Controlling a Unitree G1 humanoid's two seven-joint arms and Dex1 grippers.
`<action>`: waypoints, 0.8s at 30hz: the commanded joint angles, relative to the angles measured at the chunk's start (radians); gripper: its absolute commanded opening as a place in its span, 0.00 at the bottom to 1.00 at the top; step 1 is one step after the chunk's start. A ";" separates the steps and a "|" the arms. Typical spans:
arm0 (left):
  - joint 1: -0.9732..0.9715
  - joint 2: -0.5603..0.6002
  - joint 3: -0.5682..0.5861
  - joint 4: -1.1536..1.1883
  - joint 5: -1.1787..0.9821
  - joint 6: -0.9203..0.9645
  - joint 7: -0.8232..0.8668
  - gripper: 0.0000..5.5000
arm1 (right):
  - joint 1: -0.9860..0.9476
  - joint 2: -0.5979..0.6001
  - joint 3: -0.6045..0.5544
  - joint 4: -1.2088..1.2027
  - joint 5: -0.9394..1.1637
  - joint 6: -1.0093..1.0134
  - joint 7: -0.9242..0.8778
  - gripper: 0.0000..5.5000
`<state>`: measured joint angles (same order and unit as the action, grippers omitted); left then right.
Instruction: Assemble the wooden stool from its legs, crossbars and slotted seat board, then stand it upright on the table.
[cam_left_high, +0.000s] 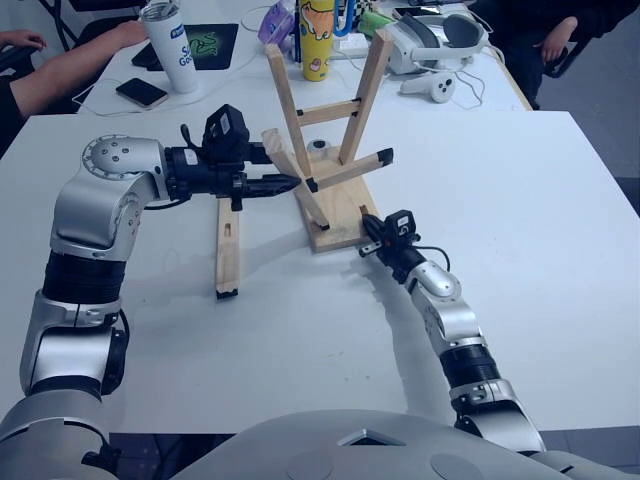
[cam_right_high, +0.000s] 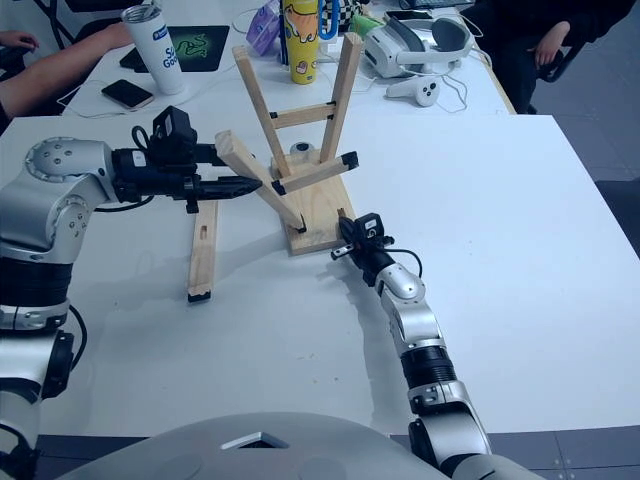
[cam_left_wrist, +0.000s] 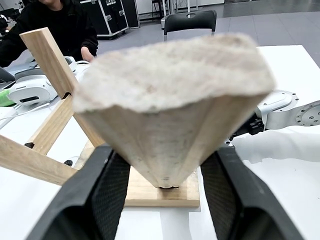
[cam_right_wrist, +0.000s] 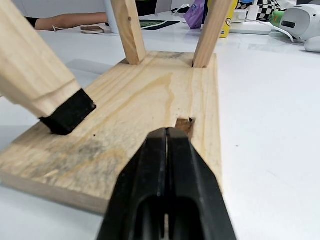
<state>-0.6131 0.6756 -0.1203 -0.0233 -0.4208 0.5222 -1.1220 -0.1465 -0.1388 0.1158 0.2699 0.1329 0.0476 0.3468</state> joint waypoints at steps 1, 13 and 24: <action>-0.019 0.027 -0.031 0.013 0.049 -0.007 -0.017 0.38 | 0.061 0.006 0.014 0.063 -0.030 0.061 -0.015 0.00; -0.087 0.034 -0.035 0.017 0.041 0.056 -0.042 0.37 | 0.062 0.016 0.018 0.069 -0.035 0.062 -0.024 0.00; -0.075 0.017 -0.109 0.070 0.140 -0.014 -0.032 0.37 | 0.057 0.025 0.028 0.075 -0.044 0.059 -0.030 0.00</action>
<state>-0.7048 0.6920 -0.1872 0.0161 -0.3532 0.5282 -1.1706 -0.1470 -0.1130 0.1206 0.2766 0.1236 0.0428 0.3143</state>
